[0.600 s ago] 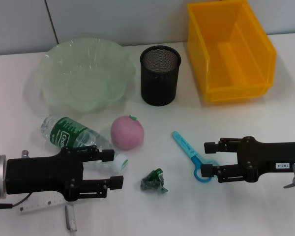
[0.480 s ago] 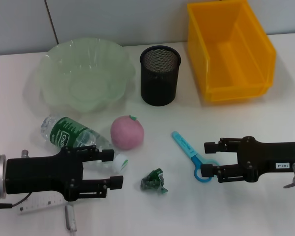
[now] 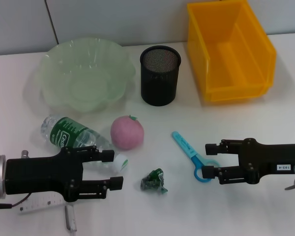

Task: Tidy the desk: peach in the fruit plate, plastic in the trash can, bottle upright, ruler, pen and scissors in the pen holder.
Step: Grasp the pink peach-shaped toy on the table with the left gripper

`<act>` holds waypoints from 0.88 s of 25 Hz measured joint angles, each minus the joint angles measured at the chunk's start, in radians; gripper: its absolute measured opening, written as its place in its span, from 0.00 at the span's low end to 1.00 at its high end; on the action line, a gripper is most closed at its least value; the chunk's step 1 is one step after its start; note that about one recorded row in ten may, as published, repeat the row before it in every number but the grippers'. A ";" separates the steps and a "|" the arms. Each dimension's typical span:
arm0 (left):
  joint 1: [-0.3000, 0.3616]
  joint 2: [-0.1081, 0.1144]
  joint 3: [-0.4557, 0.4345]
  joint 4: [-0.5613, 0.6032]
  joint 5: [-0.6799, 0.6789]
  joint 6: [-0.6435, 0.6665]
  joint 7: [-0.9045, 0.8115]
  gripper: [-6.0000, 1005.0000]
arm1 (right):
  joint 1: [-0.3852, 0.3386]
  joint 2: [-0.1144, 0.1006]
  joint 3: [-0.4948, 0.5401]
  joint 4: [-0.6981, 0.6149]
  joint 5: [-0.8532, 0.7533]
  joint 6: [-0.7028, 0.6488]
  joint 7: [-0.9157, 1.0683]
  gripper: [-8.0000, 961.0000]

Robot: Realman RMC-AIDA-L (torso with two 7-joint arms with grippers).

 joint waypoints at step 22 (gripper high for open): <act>-0.291 -0.019 0.227 0.455 0.238 -0.110 -0.269 0.71 | -0.010 -0.010 0.010 0.000 0.000 -0.002 0.004 0.83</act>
